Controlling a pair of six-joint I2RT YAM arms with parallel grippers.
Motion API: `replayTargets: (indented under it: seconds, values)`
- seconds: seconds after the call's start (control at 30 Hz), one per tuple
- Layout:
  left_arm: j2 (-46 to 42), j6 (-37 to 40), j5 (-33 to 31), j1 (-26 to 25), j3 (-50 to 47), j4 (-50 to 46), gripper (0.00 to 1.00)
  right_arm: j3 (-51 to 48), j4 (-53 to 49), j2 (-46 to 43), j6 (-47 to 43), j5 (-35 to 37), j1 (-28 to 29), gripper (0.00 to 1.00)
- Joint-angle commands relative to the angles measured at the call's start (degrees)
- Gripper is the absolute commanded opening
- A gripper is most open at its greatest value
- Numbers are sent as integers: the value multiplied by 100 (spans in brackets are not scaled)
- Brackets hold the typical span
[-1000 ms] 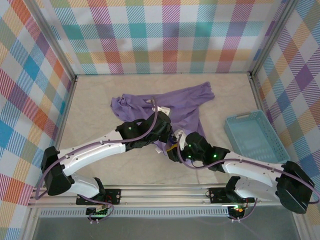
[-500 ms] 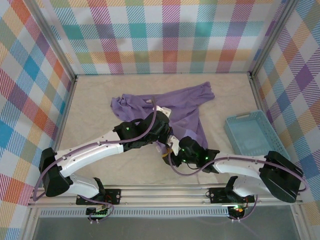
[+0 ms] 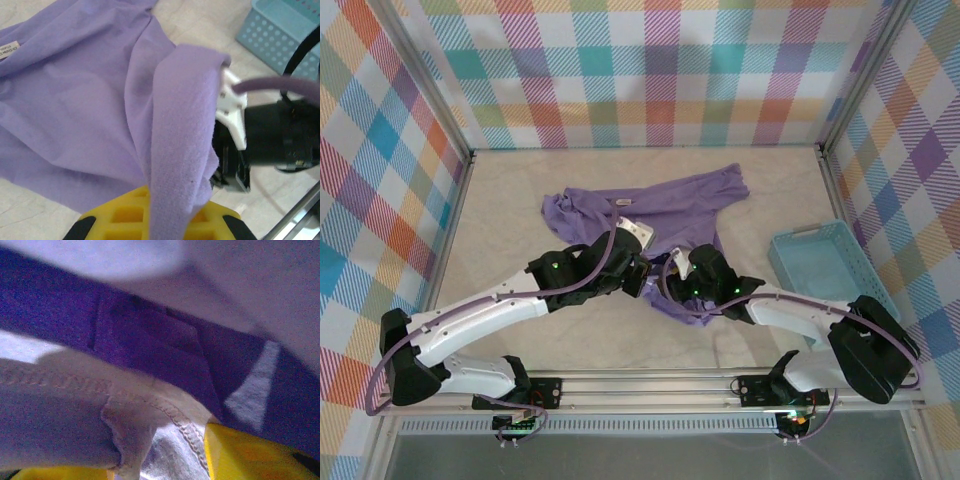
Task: Fold the inside-out t-shirt
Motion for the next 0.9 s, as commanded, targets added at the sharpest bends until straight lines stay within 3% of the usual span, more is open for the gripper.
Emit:
replayTargets:
  seconds: [0.0, 0.1, 0.17, 0.23, 0.33, 0.63, 0.77, 0.87]
  values:
    - [-159, 256, -123, 38, -30, -311, 7, 123, -275, -104, 64, -108, -189, 50]
    - [-189, 300, -334, 42, -53, -416, 7, 168, -503, -158, 128, -324, -373, 60]
    - [-204, 347, -316, 42, -70, -433, 7, 153, -484, -124, 400, -909, -730, 62]
    - [-200, 396, -153, 35, -93, -379, 7, 186, -460, -35, 488, -1032, -848, 63]
    - [-144, 426, 135, -4, -68, -274, 8, 336, -450, 107, 483, -825, -823, 61]
    - [72, 632, 495, -70, 252, -312, 12, 80, 173, -114, 686, 800, -452, 60]
    - [235, 761, 378, -63, 353, -678, 14, 19, 206, -422, 872, 100, -729, 62]
    - [273, 716, 434, -75, 367, -667, 15, 176, 28, -369, 920, -15, -713, 62]
